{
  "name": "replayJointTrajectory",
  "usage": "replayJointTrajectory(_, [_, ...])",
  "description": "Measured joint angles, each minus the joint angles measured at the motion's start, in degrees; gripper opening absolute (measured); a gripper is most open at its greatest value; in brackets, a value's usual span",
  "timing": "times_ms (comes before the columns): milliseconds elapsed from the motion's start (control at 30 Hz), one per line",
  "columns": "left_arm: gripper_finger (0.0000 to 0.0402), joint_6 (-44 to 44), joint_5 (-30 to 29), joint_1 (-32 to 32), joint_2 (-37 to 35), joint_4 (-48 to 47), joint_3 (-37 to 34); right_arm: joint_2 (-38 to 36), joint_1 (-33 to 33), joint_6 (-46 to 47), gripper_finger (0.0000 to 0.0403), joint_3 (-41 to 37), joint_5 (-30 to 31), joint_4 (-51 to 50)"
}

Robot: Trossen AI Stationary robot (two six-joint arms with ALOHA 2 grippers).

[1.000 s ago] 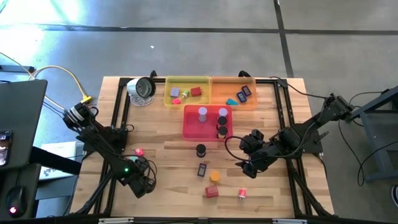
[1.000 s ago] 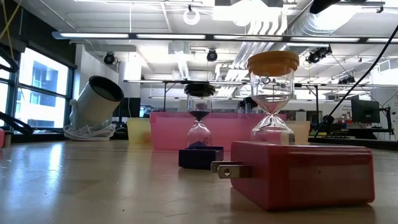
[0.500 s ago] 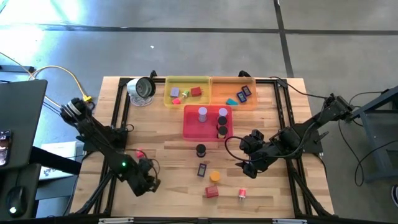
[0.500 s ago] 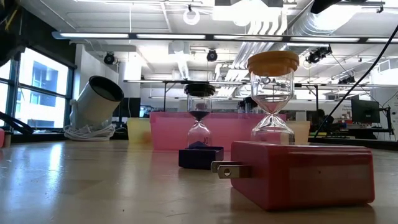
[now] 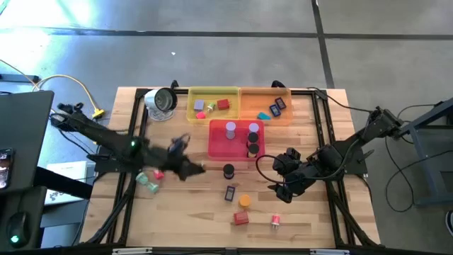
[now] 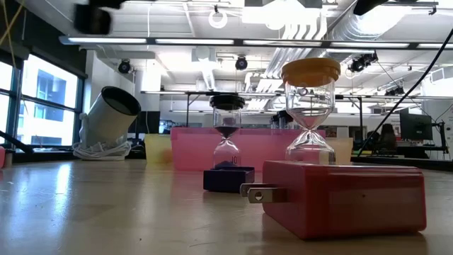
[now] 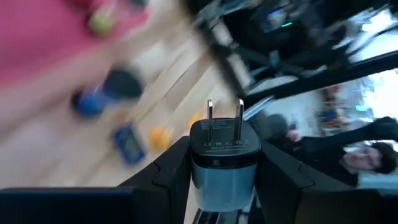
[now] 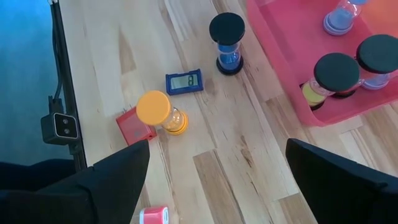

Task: Pick & Place Office items
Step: Put the white charger adapter into the yellow bin

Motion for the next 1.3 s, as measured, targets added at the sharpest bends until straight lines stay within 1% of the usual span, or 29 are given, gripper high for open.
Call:
replayJointTrajectory(100, [0.0139, 8.39, 6.96, 8.00, -1.25, 6.30, 0.02, 0.00, -0.02, 1.17, 0.0366, 0.00, 0.05, 0.00])
replayJointTrajectory(200, [0.0139, 13.68, 17.02, 16.49, -1.33, 10.81, 0.50, 0.00, -0.02, 1.37, 0.0366, 0.00, 0.84, 0.02])
replayJointTrajectory(367, [0.0139, 20.01, 30.94, 29.75, 1.13, 10.86, 4.42, 0.00, -0.39, 2.69, 0.0366, 0.00, 3.15, 0.04])
replayJointTrajectory(533, [0.0139, 26.34, 44.50, 43.24, 6.29, 10.01, 10.71, 0.00, -2.09, 4.15, 0.0366, 0.00, 3.05, -0.26])
replayJointTrajectory(700, [0.0139, 32.14, 53.15, 53.57, 13.50, 5.24, 17.76, 0.00, -4.60, 5.48, 0.0366, 0.00, 2.87, -0.48])
replayJointTrajectory(833, [0.0139, 37.33, 57.77, 57.27, 19.59, 1.96, 24.59, 0.00, -6.46, 5.60, 0.0366, 0.00, 2.39, -0.60])
replayJointTrajectory(933, [0.0139, 42.92, 59.49, 58.66, 23.90, -4.83, 30.90, 0.00, -7.85, 6.29, 0.0366, 0.00, 2.08, -1.16])
replayJointTrajectory(1000, [0.0139, 49.11, 58.57, 59.49, 26.46, -12.95, 35.64, 0.00, -8.84, 6.95, 0.0366, 0.00, 1.22, -1.64])
replayJointTrajectory(1033, [0.0139, 52.79, 57.03, 59.88, 27.64, -17.91, 38.07, 0.00, -9.27, 7.23, 0.0366, 0.00, 0.94, -1.96])
replayJointTrajectory(1100, [0.0139, 60.89, 51.47, 60.51, 29.92, -28.04, 42.99, 0.00, -9.98, 7.41, 0.0366, 0.00, 0.88, -2.29])
replayJointTrajectory(1200, [0.0139, 70.67, 39.41, 60.84, 33.26, -41.27, 48.83, 0.00, -11.02, 7.42, 0.0366, 0.00, 0.87, -2.73])
replayJointTrajectory(1267, [0.0139, 75.87, 34.65, 60.98, 35.21, -46.69, 50.61, 0.00, -11.70, 7.42, 0.0366, 0.00, 0.85, -2.73])
replayJointTrajectory(1300, [0.0139, 77.79, 33.79, 61.22, 36.07, -48.34, 50.95, 0.00, -12.01, 7.41, 0.0366, 0.00, 0.85, -2.75])
